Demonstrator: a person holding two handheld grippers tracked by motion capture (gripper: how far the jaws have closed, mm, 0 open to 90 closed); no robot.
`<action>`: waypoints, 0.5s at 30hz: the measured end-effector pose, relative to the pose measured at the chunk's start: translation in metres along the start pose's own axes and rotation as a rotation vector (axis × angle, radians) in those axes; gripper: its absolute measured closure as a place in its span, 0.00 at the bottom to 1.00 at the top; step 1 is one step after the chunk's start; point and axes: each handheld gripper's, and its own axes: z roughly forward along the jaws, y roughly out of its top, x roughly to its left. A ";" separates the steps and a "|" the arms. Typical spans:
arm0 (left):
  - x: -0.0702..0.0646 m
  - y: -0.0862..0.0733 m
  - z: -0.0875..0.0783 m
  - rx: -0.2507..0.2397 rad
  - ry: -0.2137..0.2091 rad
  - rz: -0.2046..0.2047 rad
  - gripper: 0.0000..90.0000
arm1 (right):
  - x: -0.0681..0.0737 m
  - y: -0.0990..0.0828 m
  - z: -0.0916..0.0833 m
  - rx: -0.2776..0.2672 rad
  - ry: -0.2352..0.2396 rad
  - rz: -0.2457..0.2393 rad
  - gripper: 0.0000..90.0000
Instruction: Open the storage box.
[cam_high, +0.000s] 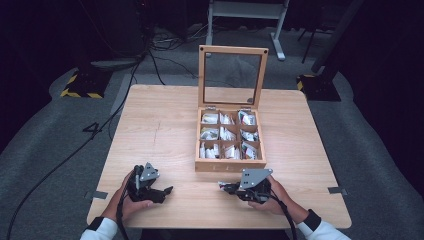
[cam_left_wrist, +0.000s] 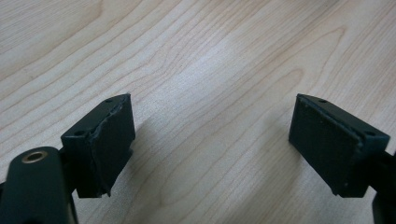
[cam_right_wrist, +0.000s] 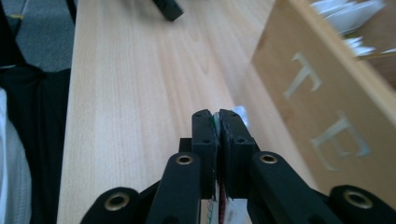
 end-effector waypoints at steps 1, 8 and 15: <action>0.000 0.000 0.000 0.000 0.000 0.000 0.17 | 0.002 0.000 0.003 0.012 0.002 -0.011 0.94; 0.000 0.000 0.000 0.000 0.000 0.000 0.16 | 0.006 -0.002 0.009 0.031 0.025 -0.017 0.91; 0.000 0.000 0.000 0.000 0.001 0.001 0.17 | 0.011 -0.005 0.014 0.054 0.029 -0.003 0.77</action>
